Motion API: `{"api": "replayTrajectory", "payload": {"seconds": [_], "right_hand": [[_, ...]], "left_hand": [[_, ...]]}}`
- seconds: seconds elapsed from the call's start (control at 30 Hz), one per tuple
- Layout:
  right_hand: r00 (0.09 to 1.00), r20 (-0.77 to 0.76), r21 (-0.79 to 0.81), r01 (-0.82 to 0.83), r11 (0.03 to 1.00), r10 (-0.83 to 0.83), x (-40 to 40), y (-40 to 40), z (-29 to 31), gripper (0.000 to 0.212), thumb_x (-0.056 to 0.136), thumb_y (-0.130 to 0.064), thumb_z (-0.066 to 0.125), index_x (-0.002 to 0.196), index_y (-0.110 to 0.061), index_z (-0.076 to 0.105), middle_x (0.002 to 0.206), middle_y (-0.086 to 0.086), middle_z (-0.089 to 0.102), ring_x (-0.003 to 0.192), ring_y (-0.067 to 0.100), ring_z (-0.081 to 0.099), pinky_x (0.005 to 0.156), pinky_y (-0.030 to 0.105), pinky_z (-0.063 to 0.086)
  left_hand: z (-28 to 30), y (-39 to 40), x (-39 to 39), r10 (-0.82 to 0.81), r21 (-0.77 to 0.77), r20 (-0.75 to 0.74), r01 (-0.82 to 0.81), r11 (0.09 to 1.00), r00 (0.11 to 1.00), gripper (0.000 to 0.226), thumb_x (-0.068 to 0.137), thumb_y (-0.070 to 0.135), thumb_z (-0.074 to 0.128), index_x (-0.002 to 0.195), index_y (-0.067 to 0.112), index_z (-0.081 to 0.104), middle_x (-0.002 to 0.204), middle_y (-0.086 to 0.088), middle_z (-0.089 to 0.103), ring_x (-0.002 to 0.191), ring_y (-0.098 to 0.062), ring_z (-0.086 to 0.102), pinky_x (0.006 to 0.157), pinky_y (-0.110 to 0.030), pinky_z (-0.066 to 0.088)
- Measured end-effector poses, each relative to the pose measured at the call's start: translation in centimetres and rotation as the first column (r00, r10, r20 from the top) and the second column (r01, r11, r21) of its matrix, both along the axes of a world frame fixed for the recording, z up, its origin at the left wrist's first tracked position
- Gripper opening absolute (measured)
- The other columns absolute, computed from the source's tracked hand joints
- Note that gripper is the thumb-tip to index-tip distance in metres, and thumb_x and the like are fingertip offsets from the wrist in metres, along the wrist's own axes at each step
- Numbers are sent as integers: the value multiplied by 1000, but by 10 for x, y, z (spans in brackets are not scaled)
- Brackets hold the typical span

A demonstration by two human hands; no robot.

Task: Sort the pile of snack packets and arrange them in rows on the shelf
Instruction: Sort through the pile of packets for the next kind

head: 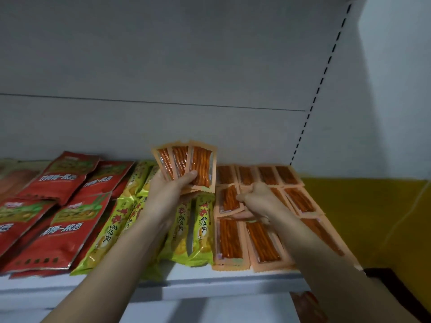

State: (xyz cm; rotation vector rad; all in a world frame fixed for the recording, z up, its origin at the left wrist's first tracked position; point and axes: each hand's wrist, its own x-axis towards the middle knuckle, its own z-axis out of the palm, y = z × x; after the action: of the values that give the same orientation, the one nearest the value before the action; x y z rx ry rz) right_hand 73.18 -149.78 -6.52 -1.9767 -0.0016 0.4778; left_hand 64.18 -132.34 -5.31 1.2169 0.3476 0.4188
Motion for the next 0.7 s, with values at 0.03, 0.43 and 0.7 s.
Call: {"api": "replayTrajectory", "payload": {"seconds": [0.03, 0.43, 0.7], "right_hand": [[994, 85, -146, -54, 988, 67, 5, 2, -7, 10, 96, -11, 61, 91, -2, 60, 90, 20, 70, 73, 25, 74, 65, 40, 63], [861, 430, 34, -317, 948, 272, -1, -24, 41, 38, 95, -41, 62, 120, -21, 42, 95, 3, 69, 63, 10, 65, 52, 22, 49], [921, 266, 222, -345, 912, 284, -8, -59, 26, 46, 91, -2, 66, 129, -18, 43, 98, 12, 66, 65, 11, 72, 47, 25, 54]], "left_hand": [[0, -4, 0, 15, 3, -8, -15, 1000, 1000, 21, 91, 3, 68, 109, 13, 66, 99, -6, 78, 87, -21, 75, 73, -35, 60], [6, -67, -7, 41, 33, -35, -40, 999, 999, 25, 88, 2, 71, 111, 10, 64, 104, -13, 76, 91, -29, 75, 67, -35, 63], [4, -66, -32, 78, 21, -47, -77, 997, 996, 12, 98, 3, 57, 104, 10, 65, 91, -11, 74, 75, -20, 73, 63, -32, 62]]}}
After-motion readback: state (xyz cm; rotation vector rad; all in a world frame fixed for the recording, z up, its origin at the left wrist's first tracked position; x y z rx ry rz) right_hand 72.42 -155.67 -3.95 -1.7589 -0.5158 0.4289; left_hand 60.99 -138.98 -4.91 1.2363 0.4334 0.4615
